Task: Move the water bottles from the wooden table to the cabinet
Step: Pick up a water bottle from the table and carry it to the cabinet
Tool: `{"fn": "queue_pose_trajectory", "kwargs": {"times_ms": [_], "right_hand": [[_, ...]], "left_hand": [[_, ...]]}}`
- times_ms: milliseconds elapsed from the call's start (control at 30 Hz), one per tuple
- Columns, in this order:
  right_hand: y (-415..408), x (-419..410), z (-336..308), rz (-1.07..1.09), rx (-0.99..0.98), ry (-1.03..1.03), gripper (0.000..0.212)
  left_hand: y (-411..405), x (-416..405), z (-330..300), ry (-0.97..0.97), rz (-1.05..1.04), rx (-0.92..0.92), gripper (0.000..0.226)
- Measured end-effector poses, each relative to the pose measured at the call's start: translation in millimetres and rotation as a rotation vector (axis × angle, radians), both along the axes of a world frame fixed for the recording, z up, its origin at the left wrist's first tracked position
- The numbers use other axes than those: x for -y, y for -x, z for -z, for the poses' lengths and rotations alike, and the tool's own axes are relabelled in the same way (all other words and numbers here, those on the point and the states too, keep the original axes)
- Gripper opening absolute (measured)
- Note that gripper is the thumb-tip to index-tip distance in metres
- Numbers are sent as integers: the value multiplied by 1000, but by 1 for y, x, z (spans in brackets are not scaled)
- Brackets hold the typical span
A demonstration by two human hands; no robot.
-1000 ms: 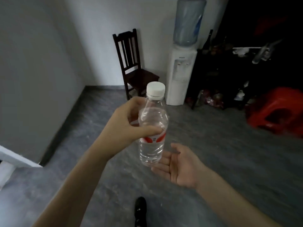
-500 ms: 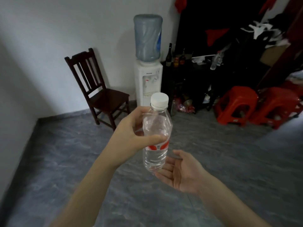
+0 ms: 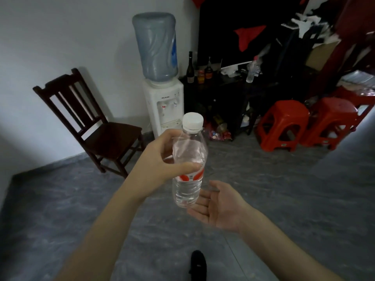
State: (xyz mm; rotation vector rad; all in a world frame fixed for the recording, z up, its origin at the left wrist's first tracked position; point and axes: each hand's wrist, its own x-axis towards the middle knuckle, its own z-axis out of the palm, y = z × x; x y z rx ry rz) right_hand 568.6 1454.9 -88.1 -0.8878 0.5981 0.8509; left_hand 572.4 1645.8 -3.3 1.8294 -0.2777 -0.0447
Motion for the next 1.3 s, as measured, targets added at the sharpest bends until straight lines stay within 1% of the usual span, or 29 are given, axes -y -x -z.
{"fn": "queue_pose_trajectory", "kwargs": {"times_ms": [200, 300, 400, 567, 633, 767, 900, 1167, 1300], "right_hand": [[-120, 17, -10, 36, 47, -5, 54], [-169, 20, -16, 24, 69, -10, 50], [-208, 23, -19, 21, 82, -11, 55], [-266, 34, -20, 20, 104, -22, 57], [-290, 37, -18, 18, 114, -16, 55], [-341, 32, -11, 20, 100, -1, 53], [-403, 23, -5, 33, 101, 8, 55], [-555, 5, -9, 14, 126, 65, 55], [-610, 9, -7, 44, 112, 53, 56]], "left_hand": [[-110, 14, -17, 10, 66, 21, 70], [-156, 23, -23, -6, 78, 65, 69], [-194, 25, -21, -15, 76, 73, 71], [-258, 19, -15, 102, 42, 25, 65], [-284, 17, -11, 115, 31, 29, 63], [-341, 15, -4, 107, 69, 20, 67], [-413, 9, 0, 86, 89, 9, 68], [-562, -7, 5, 109, 82, -6, 61], [-630, -2, 9, 122, 76, -22, 67]]}}
